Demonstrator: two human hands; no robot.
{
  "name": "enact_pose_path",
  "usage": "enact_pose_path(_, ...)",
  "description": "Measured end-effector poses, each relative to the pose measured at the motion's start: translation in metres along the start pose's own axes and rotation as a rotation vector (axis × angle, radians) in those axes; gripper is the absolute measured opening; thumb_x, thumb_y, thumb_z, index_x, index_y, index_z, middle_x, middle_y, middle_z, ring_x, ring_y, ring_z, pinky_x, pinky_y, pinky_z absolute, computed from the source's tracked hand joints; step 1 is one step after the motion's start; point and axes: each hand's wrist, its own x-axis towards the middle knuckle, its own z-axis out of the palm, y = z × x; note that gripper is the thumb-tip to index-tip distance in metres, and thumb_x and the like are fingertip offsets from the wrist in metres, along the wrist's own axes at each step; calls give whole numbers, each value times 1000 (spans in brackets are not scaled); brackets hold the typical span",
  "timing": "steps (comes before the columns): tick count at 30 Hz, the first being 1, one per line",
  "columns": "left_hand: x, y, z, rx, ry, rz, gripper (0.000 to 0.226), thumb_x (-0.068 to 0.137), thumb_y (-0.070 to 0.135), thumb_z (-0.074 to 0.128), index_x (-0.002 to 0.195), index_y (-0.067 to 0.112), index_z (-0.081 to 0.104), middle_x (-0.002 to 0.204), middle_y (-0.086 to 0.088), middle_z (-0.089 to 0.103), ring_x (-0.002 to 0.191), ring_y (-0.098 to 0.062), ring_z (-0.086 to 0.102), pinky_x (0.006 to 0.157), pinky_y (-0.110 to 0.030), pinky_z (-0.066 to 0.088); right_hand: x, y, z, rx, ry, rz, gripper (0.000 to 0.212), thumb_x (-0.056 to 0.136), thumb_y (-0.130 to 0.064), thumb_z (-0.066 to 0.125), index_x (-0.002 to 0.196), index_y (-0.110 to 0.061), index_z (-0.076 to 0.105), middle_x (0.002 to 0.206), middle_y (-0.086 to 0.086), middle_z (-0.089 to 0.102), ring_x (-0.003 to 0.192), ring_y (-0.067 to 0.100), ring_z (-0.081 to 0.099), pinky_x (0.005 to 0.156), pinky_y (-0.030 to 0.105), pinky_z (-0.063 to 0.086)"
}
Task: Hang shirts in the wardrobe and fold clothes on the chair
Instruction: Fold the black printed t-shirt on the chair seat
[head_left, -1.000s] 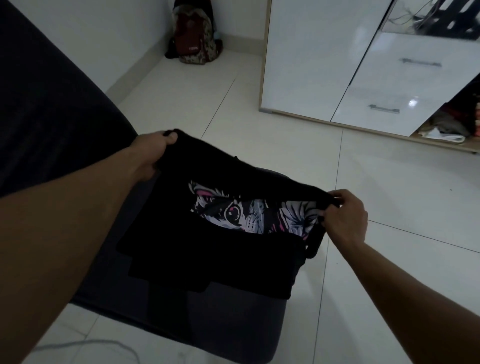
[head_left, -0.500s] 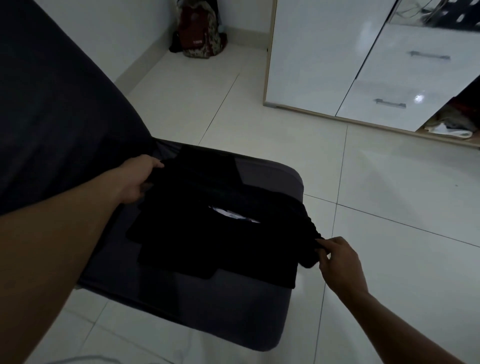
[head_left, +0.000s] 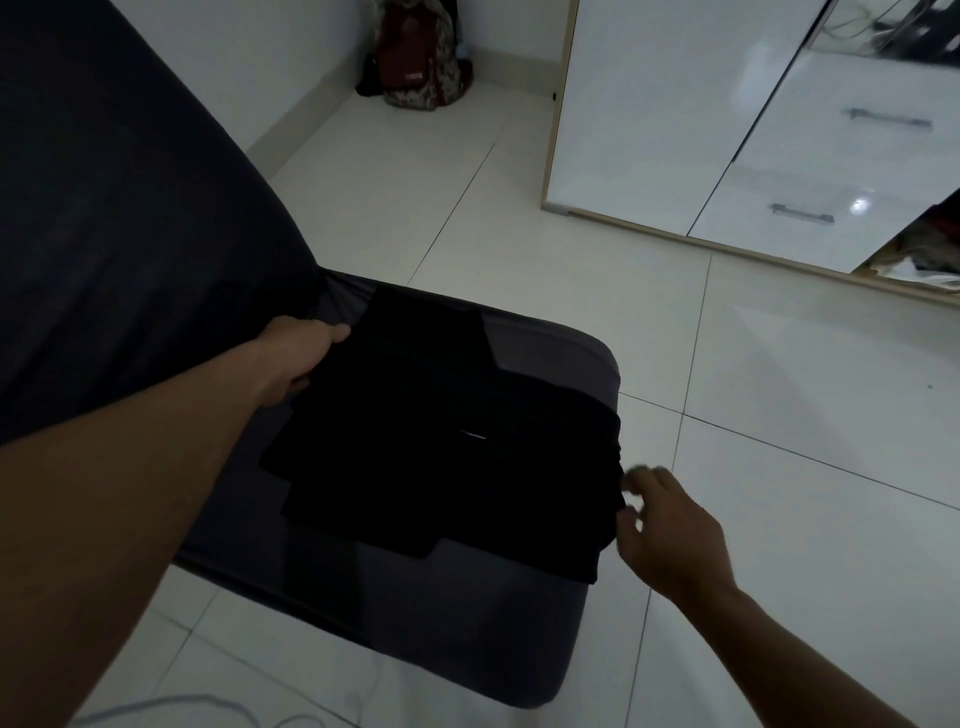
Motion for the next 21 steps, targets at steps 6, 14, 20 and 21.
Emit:
enact_pose_path(6, -1, -12, 9, -9, -39, 34, 48, 90, 26, 74, 135, 22, 59, 133, 3, 57, 117, -17, 53, 101, -34, 44, 50, -79, 2, 171, 70, -65, 45, 98, -54, 51, 125, -20, 64, 121, -1, 62, 113, 20, 55, 101, 42, 45)
enact_pose_path(14, 5, -20, 7, -57, 1, 86, 49, 96, 20, 65, 143, 26, 50, 139, 3, 52, 116, -18, 51, 89, -34, 43, 94, -149, -3, 224, -31, 28, 29, 97, -42, 59, 89, -16, 67, 97, 1, 66, 97, 22, 60, 91, 43, 45)
enact_pose_path(20, 8, -20, -1, -62, -4, 82, 45, 96, 15, 63, 139, 27, 54, 137, -1, 57, 112, -18, 55, 79, -30, 44, 100, -165, -2, 329, -30, 118, 17, 97, -30, 57, 95, -14, 50, 91, 0, 58, 85, 21, 57, 78, 37, 48)
enact_pose_path(21, 8, -21, -1, -79, -7, 78, 45, 96, 15, 64, 138, 27, 55, 134, -1, 59, 107, -17, 57, 75, -28, 45, 102, -167, -2, 341, -57, 135, 21, 96, -32, 60, 94, -15, 49, 87, -1, 54, 83, 20, 55, 78, 36, 47)
